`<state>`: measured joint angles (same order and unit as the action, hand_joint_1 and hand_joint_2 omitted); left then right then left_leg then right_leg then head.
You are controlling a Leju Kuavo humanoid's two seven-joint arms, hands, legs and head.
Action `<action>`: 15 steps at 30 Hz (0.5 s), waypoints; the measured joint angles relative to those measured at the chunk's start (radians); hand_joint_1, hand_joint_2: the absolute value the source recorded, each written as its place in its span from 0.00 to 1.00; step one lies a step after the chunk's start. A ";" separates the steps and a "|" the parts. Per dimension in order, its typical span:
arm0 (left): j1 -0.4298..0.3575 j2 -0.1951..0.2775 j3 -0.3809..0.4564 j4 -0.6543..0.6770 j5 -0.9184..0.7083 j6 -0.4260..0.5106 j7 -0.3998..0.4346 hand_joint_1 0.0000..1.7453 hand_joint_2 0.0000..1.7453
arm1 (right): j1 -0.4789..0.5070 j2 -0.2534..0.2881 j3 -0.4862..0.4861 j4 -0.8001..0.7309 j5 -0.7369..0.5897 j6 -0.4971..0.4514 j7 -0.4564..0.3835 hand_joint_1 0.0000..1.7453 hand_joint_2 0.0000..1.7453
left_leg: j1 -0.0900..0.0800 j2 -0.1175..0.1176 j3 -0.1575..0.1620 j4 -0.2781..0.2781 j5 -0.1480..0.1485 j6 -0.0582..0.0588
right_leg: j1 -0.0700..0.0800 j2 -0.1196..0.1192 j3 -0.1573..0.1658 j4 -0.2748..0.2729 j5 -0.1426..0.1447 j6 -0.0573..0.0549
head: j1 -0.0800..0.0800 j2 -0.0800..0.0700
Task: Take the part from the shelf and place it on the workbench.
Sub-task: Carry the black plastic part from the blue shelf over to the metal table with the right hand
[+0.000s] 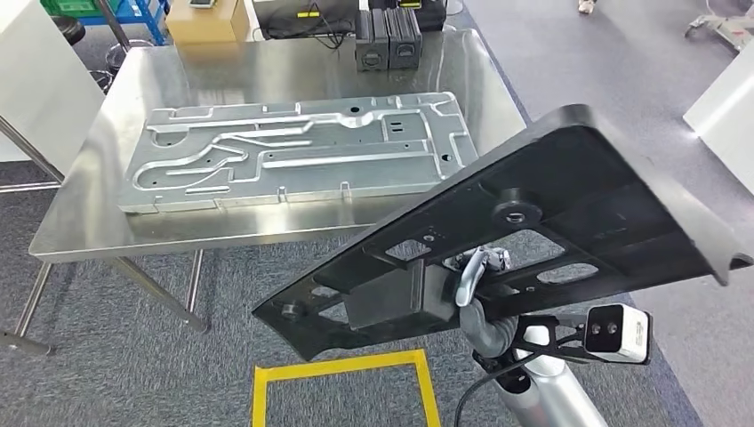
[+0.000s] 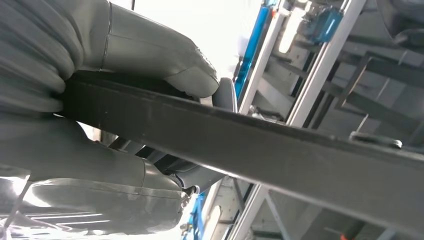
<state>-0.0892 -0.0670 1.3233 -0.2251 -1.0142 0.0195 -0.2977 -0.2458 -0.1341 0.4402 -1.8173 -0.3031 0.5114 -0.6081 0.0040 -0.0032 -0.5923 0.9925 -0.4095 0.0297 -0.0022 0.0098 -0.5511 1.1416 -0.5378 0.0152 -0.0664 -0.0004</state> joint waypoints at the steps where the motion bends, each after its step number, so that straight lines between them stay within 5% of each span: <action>1: -0.001 0.000 0.000 0.000 0.000 0.000 0.000 0.00 1.00 | 0.000 0.000 0.000 0.000 0.000 0.000 0.000 1.00 1.00 | 0.000 0.000 0.009 -0.002 -0.007 0.003 | -0.002 -0.001 -0.041 0.058 -0.024 0.005 | 0.000 0.000; 4: 0.000 -0.001 0.000 0.000 0.000 0.000 0.000 0.00 1.00 | 0.005 0.000 0.000 0.003 0.001 0.000 0.000 1.00 1.00 | 0.001 -0.003 0.037 -0.002 -0.034 0.001 | -0.011 -0.003 -0.133 0.141 -0.082 0.018 | 0.000 0.000; 5: 0.001 -0.001 0.000 0.000 0.000 -0.001 -0.001 0.00 1.00 | 0.007 0.000 0.000 0.003 0.005 -0.001 0.000 1.00 1.00 | 0.001 -0.003 0.051 -0.002 -0.045 -0.001 | -0.014 -0.005 -0.136 0.110 -0.063 0.021 | 0.000 0.000; 7: 0.003 -0.003 0.000 0.000 -0.002 -0.002 -0.005 0.00 1.00 | 0.018 0.000 0.000 0.004 0.024 -0.004 -0.002 1.00 1.00 | 0.002 -0.004 0.080 -0.001 -0.068 -0.008 | -0.018 -0.009 -0.111 -0.017 0.040 0.021 | 0.000 0.000; 9: 0.003 -0.004 0.000 0.000 -0.003 -0.002 -0.010 0.00 1.00 | 0.041 0.001 0.000 0.004 0.051 -0.004 -0.005 1.00 1.00 | 0.001 -0.006 0.097 0.000 -0.089 -0.020 | -0.015 -0.012 -0.091 -0.109 0.119 0.011 | 0.000 0.000; 10: 0.003 -0.004 0.000 0.000 -0.004 -0.002 -0.012 0.00 1.00 | 0.051 0.001 0.001 0.003 0.061 -0.004 -0.007 1.00 1.00 | 0.001 -0.006 0.100 0.002 -0.096 -0.027 | -0.012 -0.011 -0.089 -0.123 0.132 0.002 | 0.000 0.000; 13: -0.001 -0.003 0.000 0.000 -0.005 -0.003 -0.013 0.00 1.00 | 0.058 0.002 0.000 0.001 0.067 0.000 -0.008 1.00 1.00 | 0.003 -0.004 0.098 0.034 -0.099 -0.044 | -0.011 -0.004 -0.071 -0.128 0.115 -0.024 | 0.001 0.000; 15: -0.004 -0.002 0.000 0.000 -0.005 -0.006 -0.012 0.00 1.00 | 0.051 0.003 -0.001 0.000 0.058 0.000 -0.008 1.00 1.00 | 0.005 -0.003 0.051 0.123 -0.115 -0.052 | -0.012 -0.004 -0.048 -0.133 0.102 -0.036 | 0.001 0.000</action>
<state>-0.0936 -0.0694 1.3231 -0.2251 -1.0196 0.0135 -0.3098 -0.1946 -0.1315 0.4389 -1.8173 -0.2446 0.5114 -0.6157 0.0094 -0.0061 -0.5416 1.1158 -0.5246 -0.0225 -0.0147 0.0054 -0.5987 1.0084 -0.4354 -0.0210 -0.0655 -0.0004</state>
